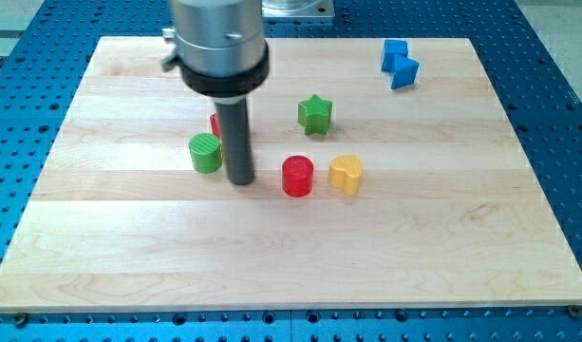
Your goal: Place the hexagon between the stars
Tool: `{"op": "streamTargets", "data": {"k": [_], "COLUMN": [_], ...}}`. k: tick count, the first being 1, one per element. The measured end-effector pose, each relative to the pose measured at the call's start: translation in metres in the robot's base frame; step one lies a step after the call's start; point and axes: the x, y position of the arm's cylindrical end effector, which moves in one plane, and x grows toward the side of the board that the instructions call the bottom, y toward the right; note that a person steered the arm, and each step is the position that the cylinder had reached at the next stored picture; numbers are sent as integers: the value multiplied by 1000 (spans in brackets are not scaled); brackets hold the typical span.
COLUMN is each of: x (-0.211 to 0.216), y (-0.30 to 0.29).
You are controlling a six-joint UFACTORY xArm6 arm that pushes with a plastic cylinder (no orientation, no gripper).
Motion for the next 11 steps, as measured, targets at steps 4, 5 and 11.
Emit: {"op": "streamTargets", "data": {"k": [4, 5, 11], "x": [-6, -9, -83], "y": [-76, -70, 18]}}
